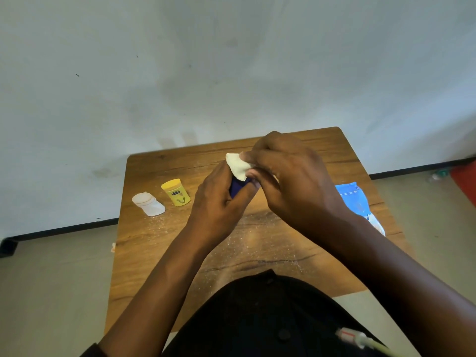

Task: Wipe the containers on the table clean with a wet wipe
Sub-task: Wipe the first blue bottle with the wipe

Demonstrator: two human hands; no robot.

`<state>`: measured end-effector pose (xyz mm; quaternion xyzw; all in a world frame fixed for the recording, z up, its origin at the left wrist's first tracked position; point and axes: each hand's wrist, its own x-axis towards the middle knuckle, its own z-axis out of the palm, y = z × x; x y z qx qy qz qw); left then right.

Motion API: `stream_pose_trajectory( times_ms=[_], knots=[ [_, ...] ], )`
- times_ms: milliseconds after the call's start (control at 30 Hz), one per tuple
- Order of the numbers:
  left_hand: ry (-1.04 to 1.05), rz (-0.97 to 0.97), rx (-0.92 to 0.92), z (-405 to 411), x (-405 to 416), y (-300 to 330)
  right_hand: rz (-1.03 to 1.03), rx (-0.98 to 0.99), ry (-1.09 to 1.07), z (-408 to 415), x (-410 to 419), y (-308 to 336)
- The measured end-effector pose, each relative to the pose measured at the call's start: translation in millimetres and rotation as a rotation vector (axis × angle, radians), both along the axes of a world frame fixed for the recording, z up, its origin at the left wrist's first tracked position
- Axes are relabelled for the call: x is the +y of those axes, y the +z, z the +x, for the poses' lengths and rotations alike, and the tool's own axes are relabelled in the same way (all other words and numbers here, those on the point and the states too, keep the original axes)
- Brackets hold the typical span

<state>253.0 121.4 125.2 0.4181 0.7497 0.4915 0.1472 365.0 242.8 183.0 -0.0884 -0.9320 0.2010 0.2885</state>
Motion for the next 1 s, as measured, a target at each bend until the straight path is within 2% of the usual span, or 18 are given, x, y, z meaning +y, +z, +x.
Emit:
stream_pose_trajectory(
  times_ms=[100,200,267,367,467,567,767,1000],
  knots=[
    [0.014,-0.004,0.028,-1,1,-2,0.075,-0.065,-0.069,0,-5,0],
    [0.027,0.005,0.034,1,1,-3,0.089,-0.050,-0.101,1,-8,5],
    [0.043,0.011,0.026,1,1,-2,-0.016,-0.030,-0.075,3,-5,8],
    [0.068,0.046,0.014,-4,3,4,-0.368,0.016,-0.060,8,1,12],
    [0.076,0.046,0.061,-13,2,2,-0.528,0.097,-0.129,10,2,7],
    [0.102,-0.022,0.080,-21,-4,-11,-0.677,0.073,-0.188,11,5,-2],
    [0.166,-0.173,0.099,-33,-15,-38,-0.786,0.034,-0.207,15,7,-27],
    [0.213,-0.172,0.142,-53,-31,-52,-0.804,-0.026,-0.229,17,9,-54]
  ],
)
